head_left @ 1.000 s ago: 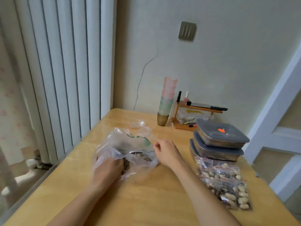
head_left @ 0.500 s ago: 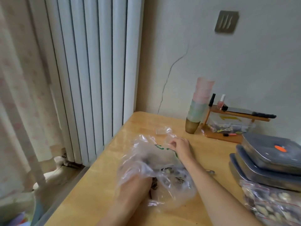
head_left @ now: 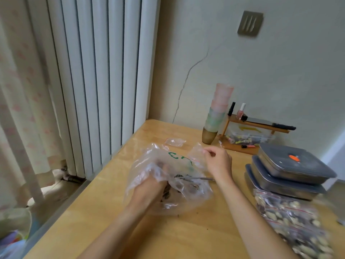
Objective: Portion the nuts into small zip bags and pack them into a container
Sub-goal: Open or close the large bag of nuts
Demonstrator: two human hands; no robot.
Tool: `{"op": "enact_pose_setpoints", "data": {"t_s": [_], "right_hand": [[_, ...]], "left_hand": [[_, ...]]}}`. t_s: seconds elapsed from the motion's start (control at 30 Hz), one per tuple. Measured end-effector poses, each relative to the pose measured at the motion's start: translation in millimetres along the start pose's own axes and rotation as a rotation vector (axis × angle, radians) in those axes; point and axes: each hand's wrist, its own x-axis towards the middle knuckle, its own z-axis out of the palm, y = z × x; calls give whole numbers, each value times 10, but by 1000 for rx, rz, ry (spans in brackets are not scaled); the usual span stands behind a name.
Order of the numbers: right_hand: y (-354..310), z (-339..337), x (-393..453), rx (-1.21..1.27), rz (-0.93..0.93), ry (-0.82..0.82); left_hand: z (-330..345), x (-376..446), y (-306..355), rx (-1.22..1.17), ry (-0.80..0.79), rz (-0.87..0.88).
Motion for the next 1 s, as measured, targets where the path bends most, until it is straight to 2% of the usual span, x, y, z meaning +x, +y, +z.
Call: {"op": "enact_pose_setpoints", "data": {"t_s": [0.07, 0.17, 0.27, 0.33, 0.43, 0.5, 0.57, 0.67, 0.8, 0.9, 1.0], "right_hand": [[-5, -95, -77, 0, 52, -20], [-30, -211, -219, 57, 82, 63], [-197, -362, -368, 247, 62, 83], [-341, -430, -455, 525, 134, -50], [-516, -477, -579, 1021, 289, -424], [-560, -479, -638, 1146, 347, -622], [-576, -401, -682, 1051, 381, -693], [-573, -174, -730, 578, 393, -545], [-534, 13, -745, 178, 357, -406], [-535, 54, -728, 37, 327, -328], [-577, 30, -722, -43, 290, -299]], "left_hand": [[-16, -22, 22, -35, 5, -1], [-30, -7, 4, -180, -74, 70], [-50, 21, 25, -373, -144, 125], [-51, 31, 27, -435, -185, 170], [-40, 24, 40, -466, -182, 136], [-33, 44, 47, -556, -164, 110], [-30, 89, 34, -624, -172, 73], [-32, 133, 16, -657, -217, 78], [-80, 129, 29, -665, -286, 141], [-108, 93, 26, -532, -323, 197], [-94, 82, 21, -488, -283, 209]]}}
